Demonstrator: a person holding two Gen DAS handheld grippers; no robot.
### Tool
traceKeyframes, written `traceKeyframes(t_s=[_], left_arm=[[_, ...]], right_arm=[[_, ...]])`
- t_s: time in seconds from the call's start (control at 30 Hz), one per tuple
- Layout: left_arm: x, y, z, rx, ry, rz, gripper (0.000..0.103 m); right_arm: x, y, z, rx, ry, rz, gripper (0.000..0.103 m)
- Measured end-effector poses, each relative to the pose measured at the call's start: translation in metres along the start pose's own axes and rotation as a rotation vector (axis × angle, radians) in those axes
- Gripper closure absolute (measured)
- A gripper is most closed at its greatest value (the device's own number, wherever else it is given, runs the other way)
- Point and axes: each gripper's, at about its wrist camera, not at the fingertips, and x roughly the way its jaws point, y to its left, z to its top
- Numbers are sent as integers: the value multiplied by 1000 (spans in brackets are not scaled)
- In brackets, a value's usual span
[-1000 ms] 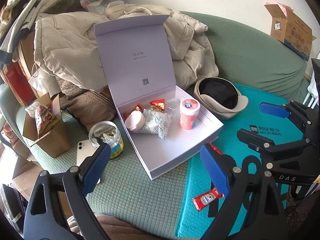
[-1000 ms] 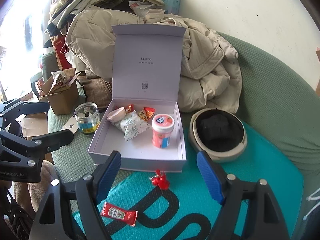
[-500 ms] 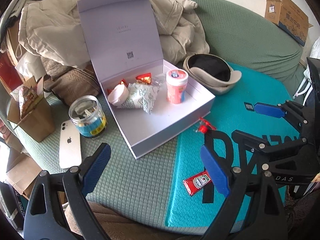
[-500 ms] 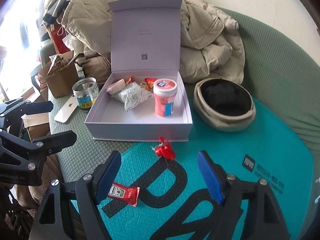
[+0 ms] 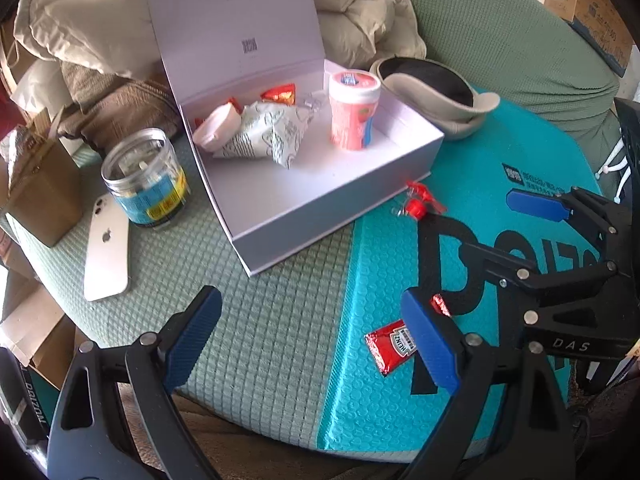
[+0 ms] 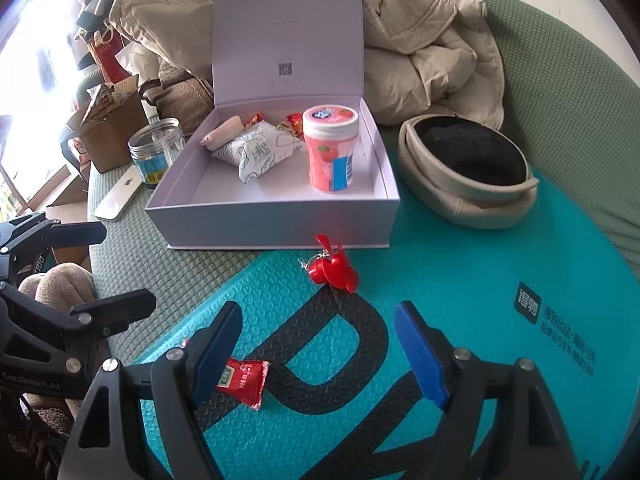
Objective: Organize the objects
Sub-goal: 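Grasp the red ketchup packet with the left gripper while the right grasps the red fan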
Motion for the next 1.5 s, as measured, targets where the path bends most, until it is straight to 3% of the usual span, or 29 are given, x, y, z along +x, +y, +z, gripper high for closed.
traceKeyframes(t_s=[0.5, 0.6, 0.67, 0.77, 1.1, 1.3, 1.5], left_arm=[[47, 14, -8, -55, 99, 23, 12], [52, 15, -6, -64, 105, 21, 12], [53, 13, -5, -61, 102, 18, 12], [54, 8, -5, -38, 93, 19, 12], [56, -9, -10, -13, 114, -31, 12], [51, -32, -21, 52, 112, -44, 12], [49, -54, -39, 103, 118, -106, 12]], right_arm=[[55, -7, 11, 17, 2, 5, 29], [65, -6, 16, -5, -3, -8, 40], [71, -7, 18, -3, -3, 10, 56], [75, -7, 18, -17, -3, 5, 64], [61, -18, 1, 1, 25, 28, 64], [45, -24, -23, 6, 46, 26, 64], [27, -26, -48, 5, 65, 16, 64]])
